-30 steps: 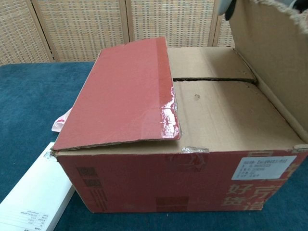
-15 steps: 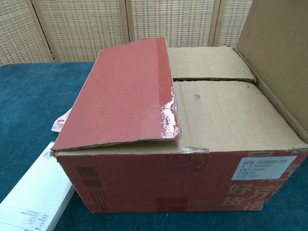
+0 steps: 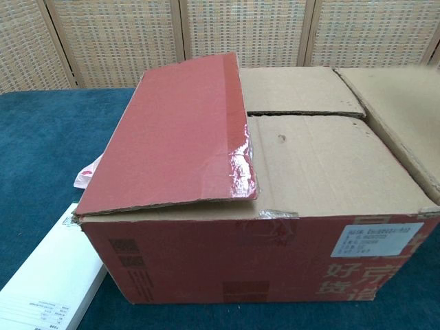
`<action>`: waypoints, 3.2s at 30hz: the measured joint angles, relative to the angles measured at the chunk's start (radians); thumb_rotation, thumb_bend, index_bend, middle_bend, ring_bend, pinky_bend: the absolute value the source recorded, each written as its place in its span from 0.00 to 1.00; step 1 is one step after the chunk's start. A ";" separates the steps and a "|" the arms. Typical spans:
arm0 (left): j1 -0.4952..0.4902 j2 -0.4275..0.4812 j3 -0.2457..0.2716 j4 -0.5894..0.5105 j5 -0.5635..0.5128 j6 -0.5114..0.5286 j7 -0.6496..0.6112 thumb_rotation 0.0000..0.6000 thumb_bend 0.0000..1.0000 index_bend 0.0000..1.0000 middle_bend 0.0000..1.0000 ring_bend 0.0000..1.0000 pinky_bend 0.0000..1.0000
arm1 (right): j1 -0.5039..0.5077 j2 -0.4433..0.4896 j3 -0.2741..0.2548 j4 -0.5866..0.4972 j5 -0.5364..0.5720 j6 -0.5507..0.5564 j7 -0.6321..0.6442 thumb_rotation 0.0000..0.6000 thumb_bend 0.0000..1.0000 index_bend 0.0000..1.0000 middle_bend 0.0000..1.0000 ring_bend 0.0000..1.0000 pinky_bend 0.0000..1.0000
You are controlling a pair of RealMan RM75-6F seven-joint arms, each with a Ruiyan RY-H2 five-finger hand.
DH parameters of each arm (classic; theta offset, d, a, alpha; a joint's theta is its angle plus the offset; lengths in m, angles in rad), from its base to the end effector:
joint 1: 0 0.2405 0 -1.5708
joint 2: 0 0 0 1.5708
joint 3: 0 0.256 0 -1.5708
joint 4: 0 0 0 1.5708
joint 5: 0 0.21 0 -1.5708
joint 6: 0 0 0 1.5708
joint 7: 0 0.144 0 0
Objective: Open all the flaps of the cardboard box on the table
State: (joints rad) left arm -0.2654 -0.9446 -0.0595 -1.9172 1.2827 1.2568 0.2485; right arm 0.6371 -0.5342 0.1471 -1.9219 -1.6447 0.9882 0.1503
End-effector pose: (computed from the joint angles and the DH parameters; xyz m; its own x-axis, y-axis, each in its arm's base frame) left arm -0.2611 0.2224 0.1634 0.4757 0.1833 0.8603 0.8777 -0.0354 -0.4778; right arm -0.1383 -0.2989 0.2417 0.6642 -0.0551 0.7455 -0.6439 -0.5488 0.5331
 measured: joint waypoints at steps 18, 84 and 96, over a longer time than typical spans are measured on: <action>-0.182 0.111 -0.054 -0.036 0.163 -0.199 -0.120 1.00 0.46 0.00 0.00 0.00 0.00 | -0.155 -0.197 -0.015 0.083 0.178 0.164 -0.160 1.00 0.67 0.06 0.06 0.00 0.00; -0.895 -0.270 -0.154 0.174 -0.025 -0.707 -0.191 1.00 0.97 0.33 0.30 0.08 0.00 | -0.347 -0.297 -0.025 0.179 0.297 0.258 -0.147 1.00 0.73 0.00 0.00 0.00 0.00; -0.870 -0.204 -0.141 0.154 0.008 -0.679 -0.222 1.00 0.97 0.34 0.39 0.12 0.00 | -0.343 -0.306 -0.018 0.180 0.301 0.246 -0.154 1.00 0.73 0.00 0.00 0.00 0.00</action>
State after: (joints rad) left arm -1.1354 -1.1491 -0.2003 -1.7636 1.2907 0.5782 0.0269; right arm 0.2945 -0.8398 0.1290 -1.7423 -1.3442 1.2341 -0.0034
